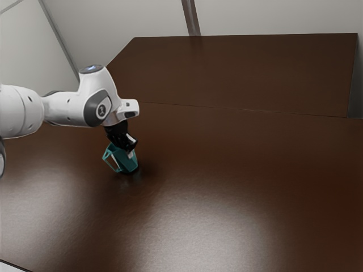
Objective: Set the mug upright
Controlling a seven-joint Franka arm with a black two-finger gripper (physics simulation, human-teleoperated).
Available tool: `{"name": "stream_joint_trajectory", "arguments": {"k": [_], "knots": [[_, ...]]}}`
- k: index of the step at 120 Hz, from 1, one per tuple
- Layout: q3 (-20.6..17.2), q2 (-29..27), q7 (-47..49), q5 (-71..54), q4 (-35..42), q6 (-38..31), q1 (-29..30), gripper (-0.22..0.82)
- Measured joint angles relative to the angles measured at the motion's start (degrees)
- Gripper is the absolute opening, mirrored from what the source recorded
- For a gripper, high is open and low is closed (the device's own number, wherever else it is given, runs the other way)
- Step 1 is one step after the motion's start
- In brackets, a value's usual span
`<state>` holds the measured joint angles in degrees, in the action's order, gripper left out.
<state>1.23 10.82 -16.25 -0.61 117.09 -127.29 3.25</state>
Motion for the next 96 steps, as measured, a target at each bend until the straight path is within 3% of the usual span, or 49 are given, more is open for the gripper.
{"name": "stream_joint_trajectory", "arguments": {"k": [8, 29, 46, 66, 96], "knots": [[0.0, 0.3, 0.7, 0.0, 0.0, -0.4, -0.1, -0.16], [-0.1, -0.3, 1.6, 0.8, -0.1, -0.7, -0.5, 0.22], [-0.2, -2.1, 2.1, 1.2, -0.1, -0.4, -1.1, 0.41], [-0.1, -6.1, 2.5, 2.0, -2.1, 3.1, -1.3, 0.51], [0.1, -8.3, 2.9, 1.5, -16.3, 16.9, -1.0, 0.58]]}}
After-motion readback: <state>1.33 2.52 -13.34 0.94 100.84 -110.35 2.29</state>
